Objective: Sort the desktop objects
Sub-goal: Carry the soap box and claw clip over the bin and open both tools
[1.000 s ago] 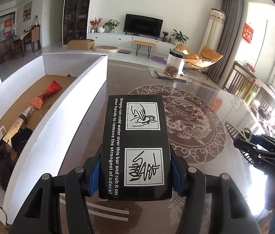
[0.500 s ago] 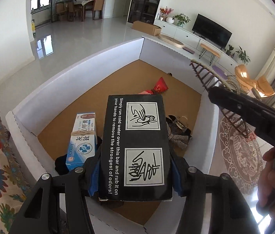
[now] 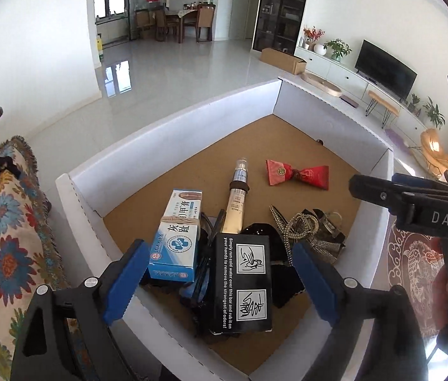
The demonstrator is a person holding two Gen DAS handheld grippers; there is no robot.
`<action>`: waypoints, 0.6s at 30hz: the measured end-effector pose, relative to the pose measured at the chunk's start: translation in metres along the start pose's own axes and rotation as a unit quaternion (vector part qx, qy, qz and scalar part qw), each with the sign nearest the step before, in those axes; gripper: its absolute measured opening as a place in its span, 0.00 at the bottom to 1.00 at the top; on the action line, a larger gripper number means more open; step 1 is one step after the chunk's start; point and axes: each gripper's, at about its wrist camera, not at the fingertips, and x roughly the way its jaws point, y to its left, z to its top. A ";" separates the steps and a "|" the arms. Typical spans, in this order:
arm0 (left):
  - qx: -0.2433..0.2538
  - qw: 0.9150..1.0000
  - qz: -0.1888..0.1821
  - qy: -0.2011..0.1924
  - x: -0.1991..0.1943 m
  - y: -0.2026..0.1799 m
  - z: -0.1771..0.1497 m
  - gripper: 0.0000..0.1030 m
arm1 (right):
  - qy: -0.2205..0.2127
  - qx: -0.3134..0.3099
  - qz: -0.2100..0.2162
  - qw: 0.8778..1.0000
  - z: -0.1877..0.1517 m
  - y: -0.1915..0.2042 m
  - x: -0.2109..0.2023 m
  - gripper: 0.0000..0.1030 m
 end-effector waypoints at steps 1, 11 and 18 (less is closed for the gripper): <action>0.002 1.000 0.013 -0.008 -0.005 -0.001 0.001 0.90 | 0.007 -0.006 -0.014 1.000 0.002 -0.002 -0.005 0.99; 0.006 0.997 0.073 -0.027 -0.029 -0.010 0.005 0.90 | 0.021 -0.024 -0.039 0.999 -0.013 -0.015 -0.020 1.00; -0.041 0.998 0.041 -0.022 -0.029 -0.002 0.006 1.00 | 0.025 -0.047 -0.043 0.998 -0.017 -0.006 -0.008 1.00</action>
